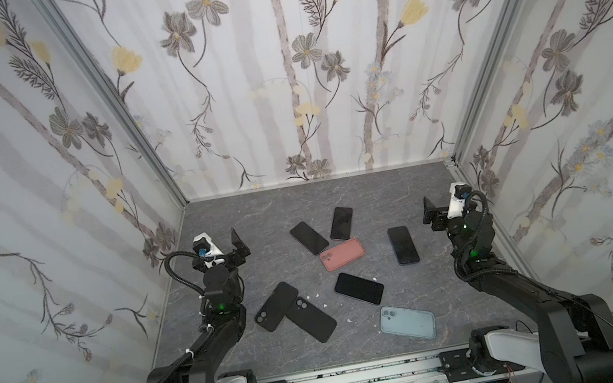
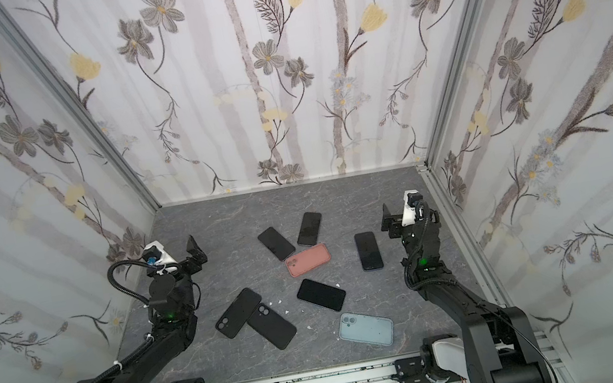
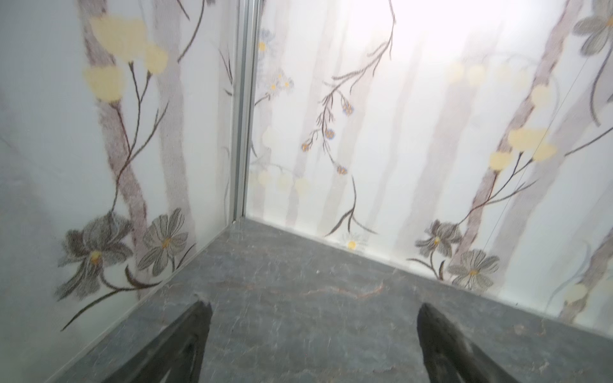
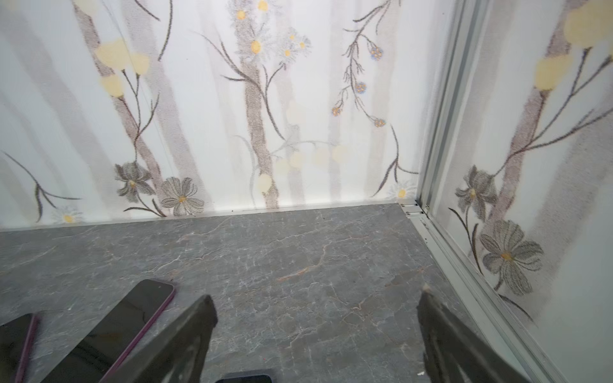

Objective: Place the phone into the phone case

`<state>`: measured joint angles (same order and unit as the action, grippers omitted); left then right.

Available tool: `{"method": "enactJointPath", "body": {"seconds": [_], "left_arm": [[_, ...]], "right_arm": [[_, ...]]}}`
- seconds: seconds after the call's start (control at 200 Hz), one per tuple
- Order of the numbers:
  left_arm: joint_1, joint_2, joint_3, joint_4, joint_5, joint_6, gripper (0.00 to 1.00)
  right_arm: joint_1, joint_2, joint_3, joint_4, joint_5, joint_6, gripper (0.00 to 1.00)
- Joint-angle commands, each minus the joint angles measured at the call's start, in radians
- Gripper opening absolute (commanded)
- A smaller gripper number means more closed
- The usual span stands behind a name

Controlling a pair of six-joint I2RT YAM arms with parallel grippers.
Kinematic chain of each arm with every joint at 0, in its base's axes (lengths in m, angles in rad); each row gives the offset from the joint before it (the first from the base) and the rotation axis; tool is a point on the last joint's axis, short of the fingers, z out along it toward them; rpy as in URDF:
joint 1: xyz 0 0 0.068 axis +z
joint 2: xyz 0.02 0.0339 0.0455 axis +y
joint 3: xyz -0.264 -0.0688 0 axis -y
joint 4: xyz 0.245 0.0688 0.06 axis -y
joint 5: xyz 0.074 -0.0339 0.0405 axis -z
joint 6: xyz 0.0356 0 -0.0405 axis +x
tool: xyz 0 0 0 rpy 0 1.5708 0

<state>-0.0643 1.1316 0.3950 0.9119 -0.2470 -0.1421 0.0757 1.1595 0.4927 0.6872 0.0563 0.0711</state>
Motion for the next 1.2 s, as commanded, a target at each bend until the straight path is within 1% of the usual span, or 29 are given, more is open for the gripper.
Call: {"method": "enactJointPath", "body": {"seconds": [0.0, 0.09, 0.15, 0.24, 0.3, 0.375, 0.505, 0.699, 0.814, 0.879, 0.974, 1.034, 1.094, 1.169, 1.194], "left_arm": [[-0.014, -0.068, 0.087, -0.224, 0.058, -0.108, 0.94], [-0.03, -0.117, 0.177, -0.362, 0.106, -0.157, 0.92], [-0.042, -0.139, 0.233, -0.444, 0.12, -0.222, 0.9], [-0.063, -0.147, 0.312, -0.55, 0.189, -0.295, 0.88], [-0.088, -0.14, 0.362, -0.616, 0.233, -0.317, 0.88], [-0.136, -0.122, 0.427, -0.701, 0.274, -0.313, 0.86], [-0.244, -0.087, 0.51, -0.818, 0.319, -0.263, 0.86], [-0.404, -0.052, 0.542, -0.951, 0.379, -0.183, 0.86], [-0.49, -0.036, 0.536, -1.042, 0.352, -0.16, 0.85], [-0.543, -0.022, 0.519, -1.07, 0.335, -0.159, 0.82], [-0.618, 0.019, 0.501, -1.099, 0.291, -0.162, 0.82], [-0.644, 0.056, 0.498, -1.113, 0.269, -0.193, 0.8], [-0.66, 0.096, 0.496, -1.12, 0.271, -0.229, 0.78], [-0.677, 0.123, 0.487, -1.11, 0.272, -0.259, 0.78], [-0.682, 0.152, 0.484, -1.102, 0.269, -0.267, 0.77]], "right_arm": [[0.054, -0.038, 0.082, -0.273, 0.006, 0.006, 0.93], [0.097, -0.068, 0.148, -0.4, 0.004, 0.031, 0.92], [0.119, -0.086, 0.189, -0.482, -0.002, 0.065, 0.9], [0.142, -0.105, 0.238, -0.582, -0.03, 0.123, 0.88], [0.162, -0.112, 0.27, -0.649, -0.044, 0.157, 0.86], [0.194, -0.117, 0.323, -0.725, -0.05, 0.191, 0.84], [0.255, -0.14, 0.362, -0.801, -0.06, 0.231, 0.83], [0.342, -0.155, 0.424, -0.926, -0.064, 0.269, 0.8], [0.399, -0.163, 0.442, -0.979, -0.06, 0.28, 0.78], [0.419, -0.15, 0.455, -1.021, -0.049, 0.286, 0.77], [0.44, -0.121, 0.46, -1.061, -0.049, 0.299, 0.76], [0.445, -0.096, 0.464, -1.082, -0.05, 0.314, 0.75], [0.446, -0.072, 0.468, -1.101, -0.051, 0.324, 0.75], [0.448, -0.043, 0.475, -1.121, -0.048, 0.331, 0.75], [0.449, -0.035, 0.476, -1.126, -0.044, 0.335, 0.75]]}}
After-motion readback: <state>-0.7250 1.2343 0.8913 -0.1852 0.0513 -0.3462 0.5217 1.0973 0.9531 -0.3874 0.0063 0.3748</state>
